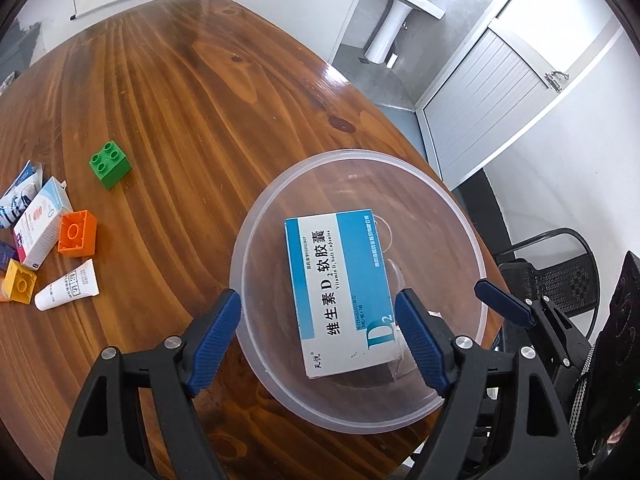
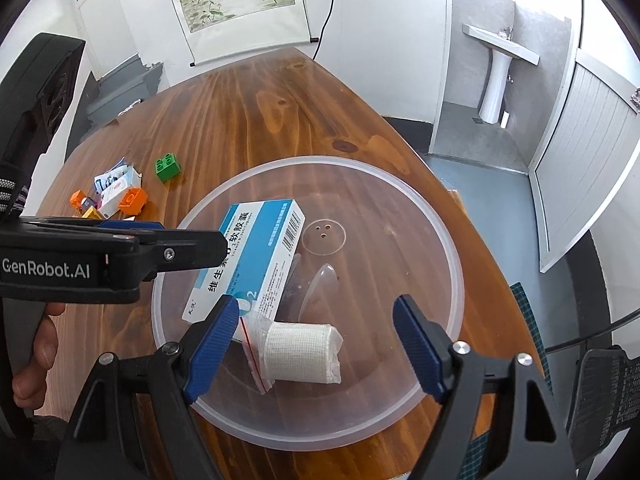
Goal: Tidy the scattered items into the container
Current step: 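Lower and release the box with the left tool while the right releases the bandage roll, then withdraw both tools from the bowl back toward the scattered items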
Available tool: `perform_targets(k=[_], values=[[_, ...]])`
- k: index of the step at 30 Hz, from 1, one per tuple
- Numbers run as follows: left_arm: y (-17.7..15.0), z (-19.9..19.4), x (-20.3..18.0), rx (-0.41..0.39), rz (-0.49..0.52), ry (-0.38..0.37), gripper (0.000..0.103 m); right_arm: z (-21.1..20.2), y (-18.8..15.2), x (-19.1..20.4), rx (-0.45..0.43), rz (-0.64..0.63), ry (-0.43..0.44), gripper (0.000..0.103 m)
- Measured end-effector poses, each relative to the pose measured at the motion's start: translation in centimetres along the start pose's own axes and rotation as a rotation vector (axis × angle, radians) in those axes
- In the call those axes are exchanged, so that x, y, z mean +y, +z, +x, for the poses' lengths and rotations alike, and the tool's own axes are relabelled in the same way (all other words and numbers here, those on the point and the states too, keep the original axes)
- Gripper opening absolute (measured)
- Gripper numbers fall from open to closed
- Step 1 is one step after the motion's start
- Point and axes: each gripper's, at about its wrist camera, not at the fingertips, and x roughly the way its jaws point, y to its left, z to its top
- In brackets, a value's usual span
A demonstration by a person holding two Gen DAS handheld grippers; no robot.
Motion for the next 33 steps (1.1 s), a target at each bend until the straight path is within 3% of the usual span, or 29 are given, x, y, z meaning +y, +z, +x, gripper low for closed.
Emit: perform_targets(k=[13, 33], values=[[-1.7, -1.6, 5.5, 0.002, -0.051, 0.11, 0.082, 0.1, 0.5, 3.4, -0.033, 0.039, -0.022, 0.083], [-6.4, -5.1, 20.0, 0.0, -0.268, 0.22, 0.082, 3.0, 1.4, 15.7, 0.005, -0.088, 0.079, 0.083]])
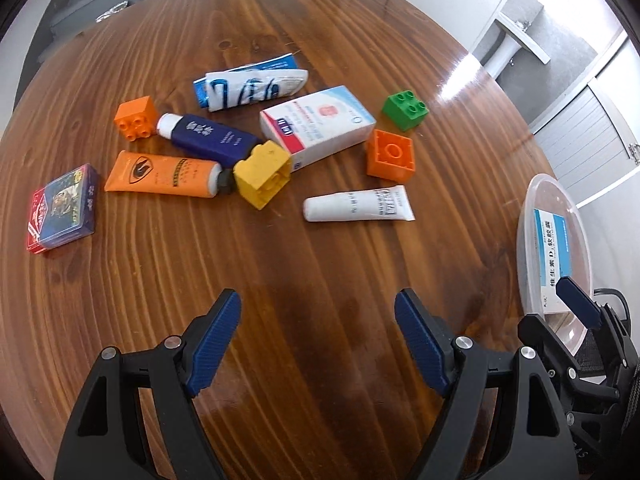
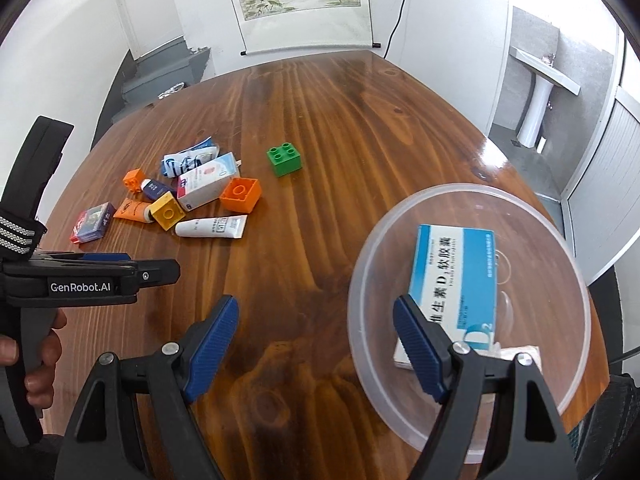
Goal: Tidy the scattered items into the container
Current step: 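Withdraw both tools from the bowl back toward the scattered items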
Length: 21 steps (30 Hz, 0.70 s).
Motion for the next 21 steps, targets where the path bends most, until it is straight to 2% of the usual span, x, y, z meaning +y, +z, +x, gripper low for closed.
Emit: perform_targets(k=[5, 9, 13, 17, 21], values=[[0.1, -0.4, 3.2, -0.01, -0.027, 0.012, 0.082, 1.4, 0.3, 2.5, 0.025, -0.02, 0.027, 0.083], [0.2, -0.5, 6.6, -0.006, -0.09, 0.024, 0.082, 2.9, 0.3, 4.0, 0.062, -0.022, 0.062, 0.083], [0.3, -0.8, 9.8, -0.011, -0.135, 0.068, 0.082, 4.3, 0.0, 5.4, 0.095, -0.028, 0.073, 0.083], [0.6, -0.8, 12.0, 0.004, -0.142, 0.103, 0.082, 5.0, 0.2, 6.6, 0.101, -0.032, 0.078, 0.083], [0.9, -1.0, 12.8, 0.008, -0.107, 0.137, 0.082, 5.2, 0.3, 6.5, 0.099, 0.007, 0.074, 0.083]])
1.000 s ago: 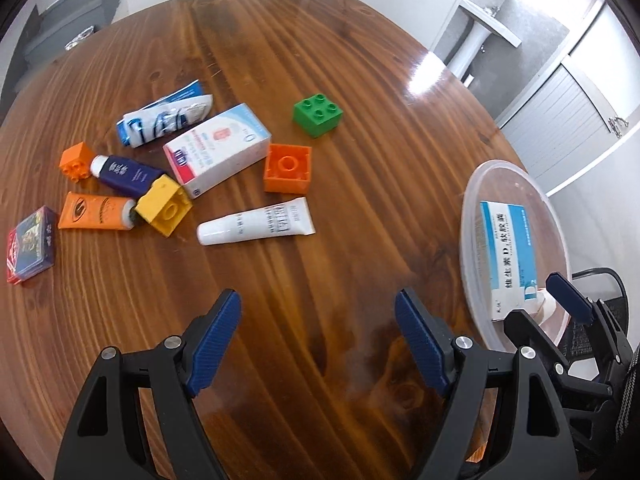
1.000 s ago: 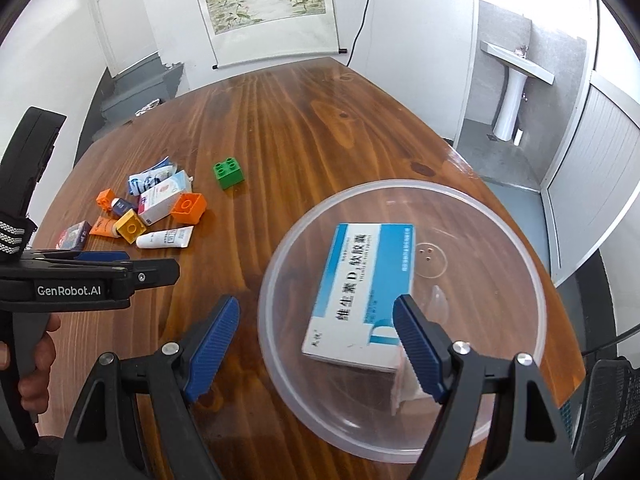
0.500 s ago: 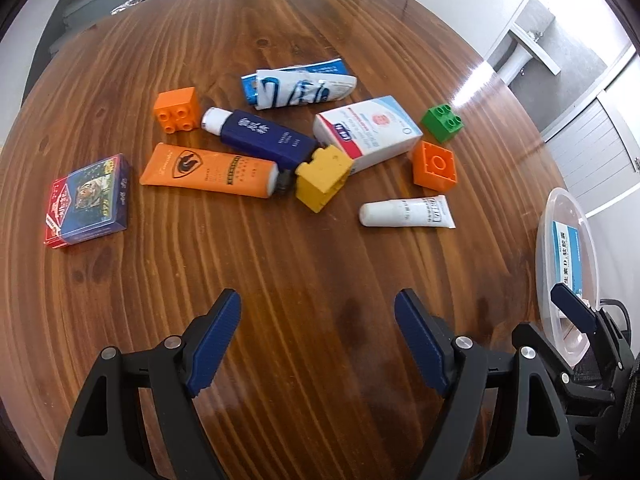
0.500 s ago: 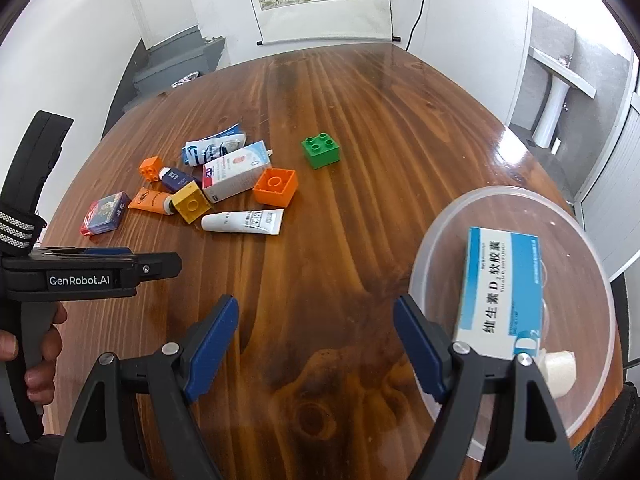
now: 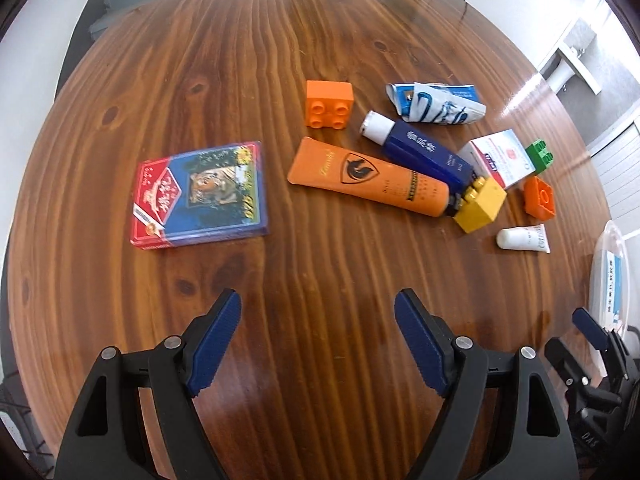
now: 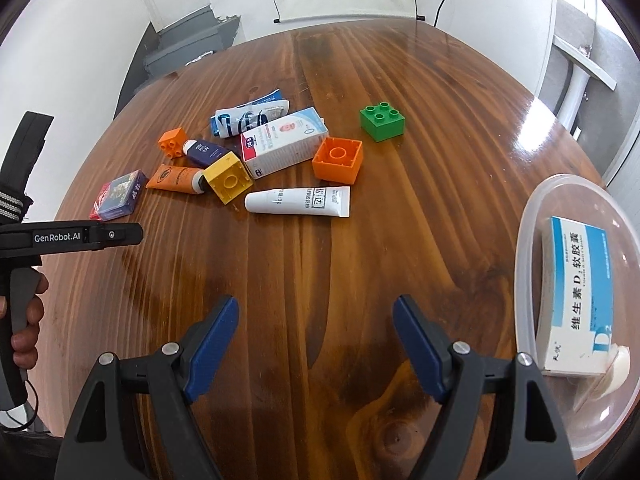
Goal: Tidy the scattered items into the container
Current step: 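Withdraw both tools from the bowl back toward the scattered items, then grasp the tiger playing-card box with the left tool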
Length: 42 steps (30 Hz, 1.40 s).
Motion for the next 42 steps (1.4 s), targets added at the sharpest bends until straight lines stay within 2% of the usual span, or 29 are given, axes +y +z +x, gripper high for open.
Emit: perform_targets(k=[5, 10, 15, 23, 26, 28, 31, 33, 42], values=[[0.4, 0.0, -0.3, -0.014, 0.023, -0.018, 0.082, 0.4, -0.2, -0.4, 0.01, 0.058, 0.006, 0.083], [0.4, -0.9, -2.1, -0.026, 0.057, -0.045, 0.082, 0.6, -0.2, 0.1, 0.014, 0.062, 0.019, 0.083], [0.8, -1.2, 0.0, -0.043, 0.099, -0.042, 0.082, 1.6, -0.1, 0.9, 0.04, 0.053, 0.037, 0.083], [4.2, -1.1, 2.8, -0.089, 0.198, -0.037, 0.082, 2.7, 0.8, 1.7, 0.055, 0.043, 0.028, 0.082], [5.4, -0.3, 3.3, -0.097, 0.229, -0.003, 0.082, 2.8, 0.8, 1.9, 0.053, 0.034, 0.014, 0.083], [5.9, 0.3, 4.1, -0.082, 0.208, 0.007, 0.082, 2.9, 0.8, 2.0, 0.053, 0.031, 0.006, 0.083], [6.2, 0.8, 5.6, -0.068, 0.124, -0.022, 0.082, 2.9, 0.8, 2.0, 0.051, 0.032, -0.004, 0.082], [6.1, 0.7, 6.2, -0.085, 0.086, -0.01, 0.082, 3.0, 0.8, 2.0, 0.048, 0.032, -0.01, 0.082], [6.4, 0.9, 7.6, -0.125, 0.059, 0.035, 0.083, 3.1, 1.0, 2.1, 0.049, 0.016, -0.014, 0.084]])
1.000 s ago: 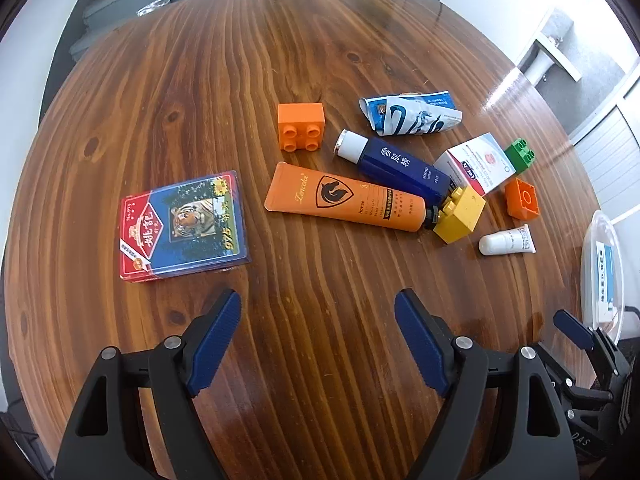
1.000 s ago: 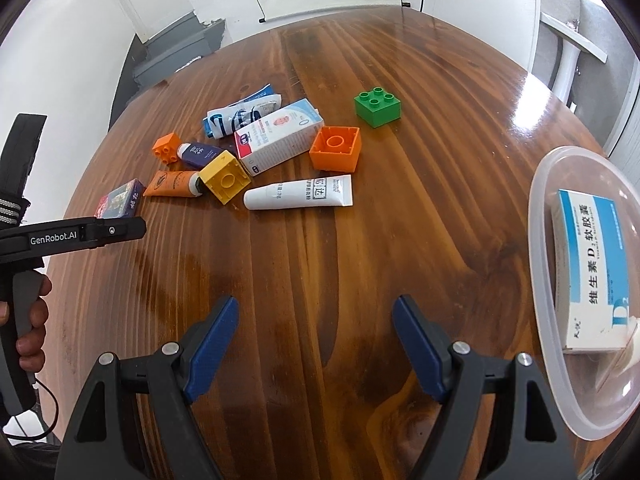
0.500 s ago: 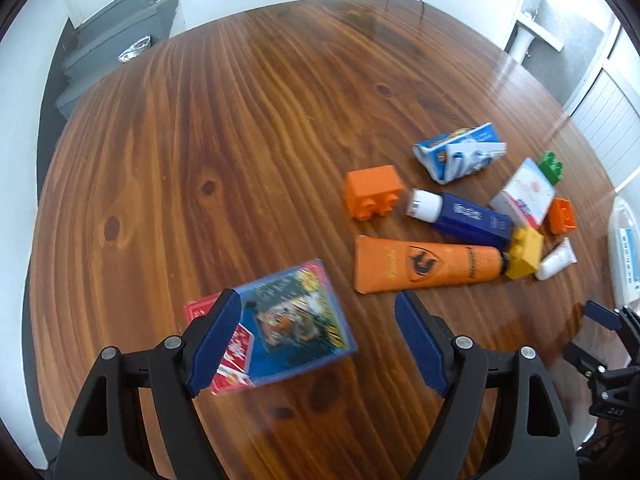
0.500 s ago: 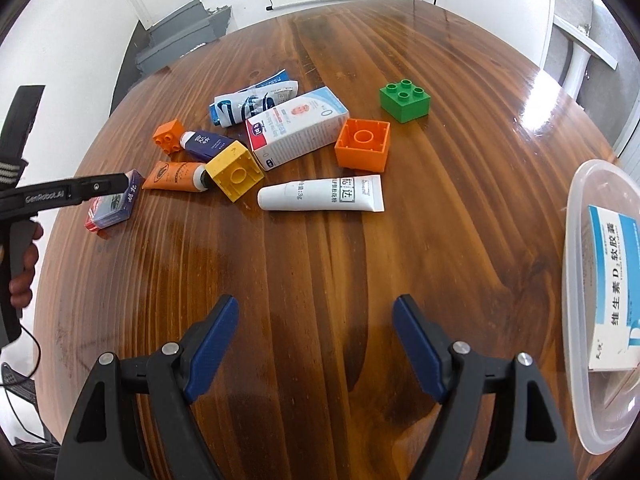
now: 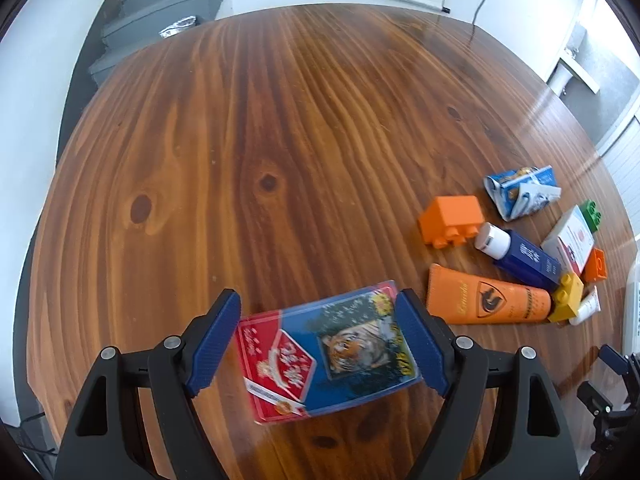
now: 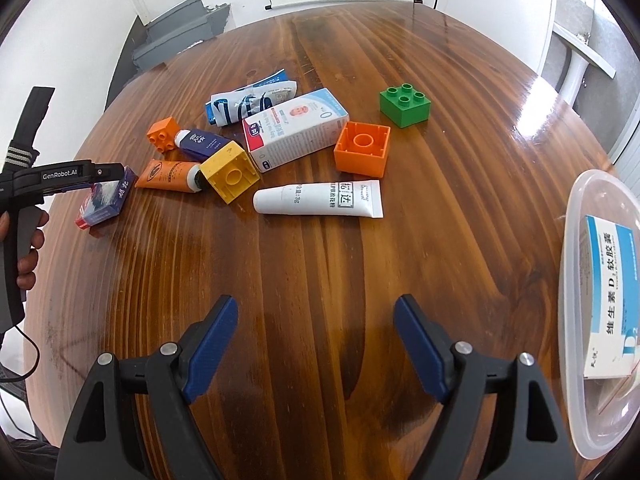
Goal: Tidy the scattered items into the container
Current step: 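Grasp the tiger playing-card box with the left tool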
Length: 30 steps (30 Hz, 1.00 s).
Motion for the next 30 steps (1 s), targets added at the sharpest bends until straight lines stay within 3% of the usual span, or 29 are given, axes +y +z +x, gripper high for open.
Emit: perform_targets(k=[5, 8, 12, 17, 23, 27, 30], values=[[0.4, 0.6, 1.0, -0.017, -0.008, -0.063, 0.083, 0.0, 0.0, 0.0, -0.002, -0.002, 0.0, 0.084], [0.2, 0.7, 1.0, 0.022, -0.013, -0.105, 0.083, 0.0, 0.2, 0.0, 0.006, 0.004, 0.006, 0.084], [-1.9, 0.3, 0.4, 0.047, -0.016, -0.171, 0.083, -0.2, 0.0, -0.3, -0.004, 0.016, 0.013, 0.084], [-4.9, -1.1, -1.3, 0.087, -0.011, -0.193, 0.083, -0.2, -0.1, -0.3, -0.004, 0.023, 0.021, 0.084], [-7.8, -3.1, -3.0, 0.146, -0.028, -0.293, 0.083, -0.7, -0.3, -0.8, -0.009, 0.042, 0.024, 0.084], [-9.2, -3.7, -4.7, 0.158, 0.043, -0.282, 0.083, -1.0, -0.4, -0.8, -0.02, 0.045, 0.023, 0.084], [-9.3, -2.8, -5.9, 0.144, 0.086, -0.211, 0.083, -1.3, -0.6, -0.5, -0.03, 0.04, 0.017, 0.084]])
